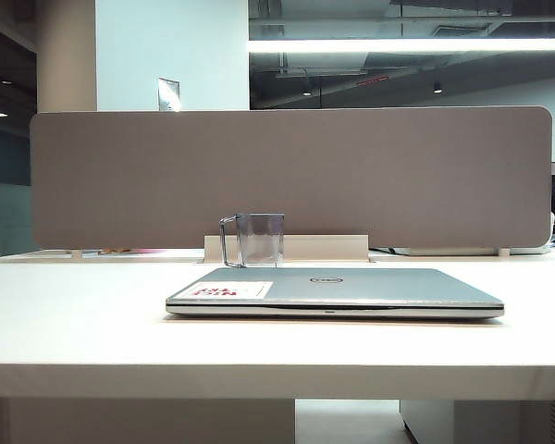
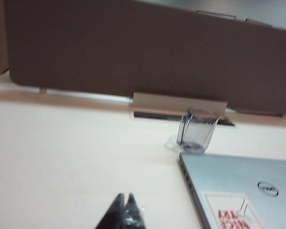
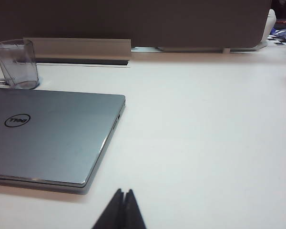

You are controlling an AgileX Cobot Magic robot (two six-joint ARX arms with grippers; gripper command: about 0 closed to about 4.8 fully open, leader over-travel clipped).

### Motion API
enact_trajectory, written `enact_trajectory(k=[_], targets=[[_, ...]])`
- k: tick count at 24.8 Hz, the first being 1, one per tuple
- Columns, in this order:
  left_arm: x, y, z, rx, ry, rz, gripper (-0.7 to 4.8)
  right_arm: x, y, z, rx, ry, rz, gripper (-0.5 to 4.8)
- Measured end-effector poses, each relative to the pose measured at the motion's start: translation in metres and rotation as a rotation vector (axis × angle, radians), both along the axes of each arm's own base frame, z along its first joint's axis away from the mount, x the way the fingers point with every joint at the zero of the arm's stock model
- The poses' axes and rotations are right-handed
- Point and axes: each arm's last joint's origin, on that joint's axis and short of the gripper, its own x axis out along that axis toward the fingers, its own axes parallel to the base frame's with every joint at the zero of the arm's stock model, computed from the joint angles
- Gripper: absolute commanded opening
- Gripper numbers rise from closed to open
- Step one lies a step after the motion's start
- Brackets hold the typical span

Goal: Pick up the water cup and place it on the left side of the laptop.

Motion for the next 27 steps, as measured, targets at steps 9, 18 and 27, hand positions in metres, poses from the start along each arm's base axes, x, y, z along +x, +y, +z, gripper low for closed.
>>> enact_trajectory(k=[9,18,27], targets=[[0.031,-0.001,0.034,-0.002,0.112,-0.078,-0.06,0.0,0.004,0.0,0.017,0.0,0.139,-0.08],[0.092,-0.025,0.036,0.076,0.194,-0.26,-0.06,-0.002,0.009,0.0,0.031,0.002,0.324,-0.08],[0.159,-0.081,0.026,0.134,0.273,-0.249,-0.06,-0.002,0.009,0.0,0.032,0.002,0.33,-0.08]])
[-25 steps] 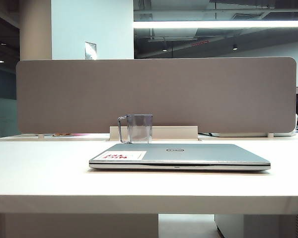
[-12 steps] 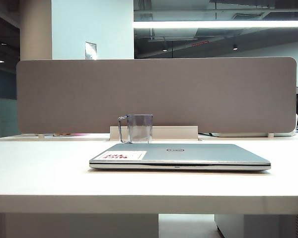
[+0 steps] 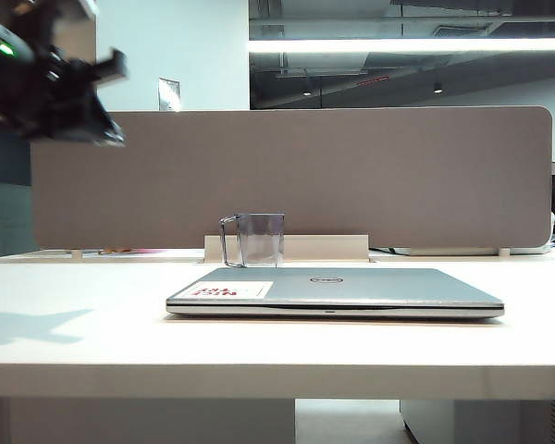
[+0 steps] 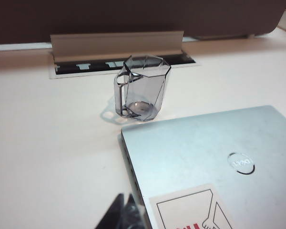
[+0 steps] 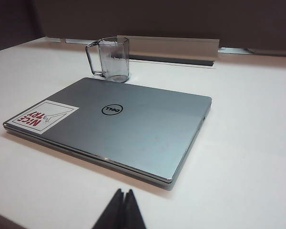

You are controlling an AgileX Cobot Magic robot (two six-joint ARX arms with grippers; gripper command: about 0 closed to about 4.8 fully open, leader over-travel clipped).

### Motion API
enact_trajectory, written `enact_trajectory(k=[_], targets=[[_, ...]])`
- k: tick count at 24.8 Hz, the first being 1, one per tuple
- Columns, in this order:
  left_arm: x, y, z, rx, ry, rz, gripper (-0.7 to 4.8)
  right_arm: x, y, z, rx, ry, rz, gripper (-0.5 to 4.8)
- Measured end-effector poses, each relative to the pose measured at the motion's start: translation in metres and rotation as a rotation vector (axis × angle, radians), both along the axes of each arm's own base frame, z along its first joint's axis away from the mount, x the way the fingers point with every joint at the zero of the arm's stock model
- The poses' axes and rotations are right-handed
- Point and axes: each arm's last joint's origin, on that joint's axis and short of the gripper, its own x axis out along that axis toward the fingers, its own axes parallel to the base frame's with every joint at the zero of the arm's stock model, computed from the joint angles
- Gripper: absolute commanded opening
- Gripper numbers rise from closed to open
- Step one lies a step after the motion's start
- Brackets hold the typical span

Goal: Pick up the water cup and place it on the left side of the laptop.

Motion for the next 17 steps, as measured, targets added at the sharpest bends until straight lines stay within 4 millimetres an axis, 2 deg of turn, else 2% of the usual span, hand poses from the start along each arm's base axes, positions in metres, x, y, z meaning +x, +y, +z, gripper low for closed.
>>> enact_trajectory(k=[4,8,9,15,17], targets=[[0.04,-0.019,-0.004,0.015,0.044,-0.013,-0.06,0.0,0.0,0.0,0.0,0.0,0.0,-0.08],[0.067,-0.037,-0.009,0.023,0.064,-0.029,-0.06,0.0,0.0,0.0,0.0,0.0,0.0,-0.08],[0.078,-0.047,-0.012,0.028,0.068,-0.034,-0.06,0.0,0.0,0.0,0.0,0.001,0.0,-0.08],[0.112,-0.08,-0.025,0.052,0.08,-0.022,-0.06,0.0,0.0,-0.001,0.0,0.006,-0.001,-0.08],[0.119,-0.084,-0.03,0.059,0.087,-0.006,-0.06,0.0,0.0,-0.001,0.0,0.006,0.0,-0.07]])
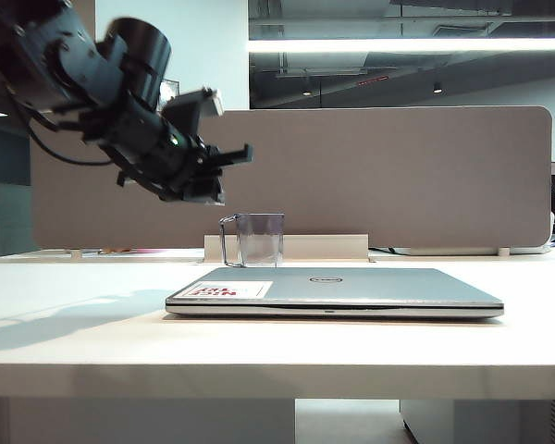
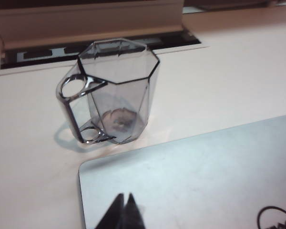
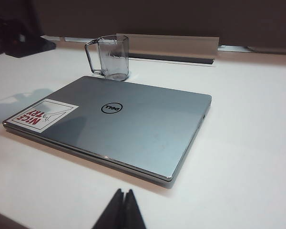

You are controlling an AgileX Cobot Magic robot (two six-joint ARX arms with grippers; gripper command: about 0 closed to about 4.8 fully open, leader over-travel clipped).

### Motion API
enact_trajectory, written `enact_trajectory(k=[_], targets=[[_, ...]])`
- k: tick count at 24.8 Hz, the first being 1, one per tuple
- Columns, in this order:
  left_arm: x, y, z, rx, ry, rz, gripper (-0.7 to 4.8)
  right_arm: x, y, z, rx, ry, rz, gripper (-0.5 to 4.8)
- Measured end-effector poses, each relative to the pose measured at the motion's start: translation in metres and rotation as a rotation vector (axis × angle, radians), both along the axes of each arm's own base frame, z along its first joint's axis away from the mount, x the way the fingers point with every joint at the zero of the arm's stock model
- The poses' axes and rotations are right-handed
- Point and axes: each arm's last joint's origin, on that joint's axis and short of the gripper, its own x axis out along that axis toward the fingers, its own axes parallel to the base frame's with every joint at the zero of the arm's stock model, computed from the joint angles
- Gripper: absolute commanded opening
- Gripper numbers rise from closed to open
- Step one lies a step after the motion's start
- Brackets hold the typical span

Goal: Pick up the water cup and place it on the left side of the laptop.

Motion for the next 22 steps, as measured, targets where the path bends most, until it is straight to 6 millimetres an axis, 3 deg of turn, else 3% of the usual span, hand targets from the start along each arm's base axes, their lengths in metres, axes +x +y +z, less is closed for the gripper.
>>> enact_trajectory(k=[14,17,22], targets=[[0.048,-0.023,-0.022,-0.006,0.018,0.094,0.04,0.0,0.0,0.0,0.0,0.0,0.0,-0.08],[0.06,-0.028,-0.024,0.005,0.019,0.123,1.01,0.0,0.0,0.0,0.0,0.0,0.0,-0.08],[0.076,-0.032,-0.021,0.035,0.037,0.177,1.12,0.0,0.0,0.0,0.0,0.001,0.0,-0.08]])
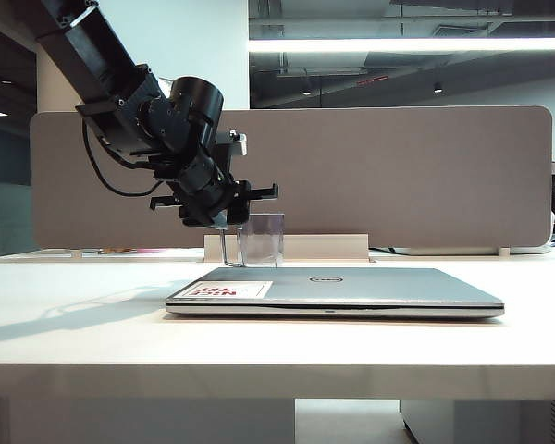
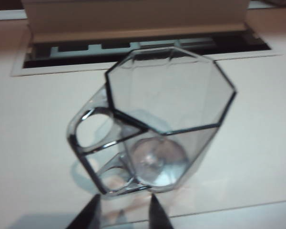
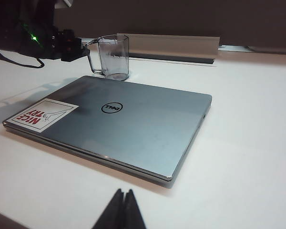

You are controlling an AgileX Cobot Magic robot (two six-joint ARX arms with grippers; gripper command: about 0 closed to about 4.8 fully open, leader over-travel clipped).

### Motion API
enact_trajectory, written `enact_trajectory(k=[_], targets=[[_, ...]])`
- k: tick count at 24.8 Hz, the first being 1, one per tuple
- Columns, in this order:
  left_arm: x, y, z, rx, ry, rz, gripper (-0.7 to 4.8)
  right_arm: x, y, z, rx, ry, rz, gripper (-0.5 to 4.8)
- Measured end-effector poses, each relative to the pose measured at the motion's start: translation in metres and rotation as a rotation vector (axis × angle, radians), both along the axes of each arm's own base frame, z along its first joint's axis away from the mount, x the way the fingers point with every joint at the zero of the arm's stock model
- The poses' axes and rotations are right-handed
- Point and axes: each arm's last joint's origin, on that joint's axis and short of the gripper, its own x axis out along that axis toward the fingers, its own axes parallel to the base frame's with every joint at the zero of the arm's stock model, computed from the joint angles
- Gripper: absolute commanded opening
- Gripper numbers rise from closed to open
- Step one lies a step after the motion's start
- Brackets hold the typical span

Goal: Pick up the water cup and place it on the left side of the laptop.

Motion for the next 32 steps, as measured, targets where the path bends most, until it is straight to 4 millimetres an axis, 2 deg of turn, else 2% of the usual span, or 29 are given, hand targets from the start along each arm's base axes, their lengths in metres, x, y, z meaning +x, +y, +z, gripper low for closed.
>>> enact_trajectory(k=[5,9,13,19,25,32], targets=[[0.005,0.0,0.001,0.019,0.007,0.038,1.13,0.0,0.0,0.0,0.0,0.0,0.0,-0.08],[0.006,0.001,-0.005,-0.002,0.031,0.053,1.22,0.0,0.0,0.0,0.0,0.0,0.0,-0.08],[0.01,0.009,-0.015,-0.056,0.087,0.099,1.22,0.0,0.0,0.0,0.0,0.0,0.0,-0.08],[0.014,0.021,-0.016,-0.137,0.102,0.158,1.22,0.0,0.0,0.0,0.0,0.0,0.0,-0.07],[0.015,0.022,-0.016,-0.194,0.127,0.087,1.22,0.0,0.0,0.0,0.0,0.0,0.0,-0.08],[0.016,0.021,-0.015,-0.264,0.14,0.086,1.22,0.0,0.0,0.0,0.0,0.002,0.0,-0.08]])
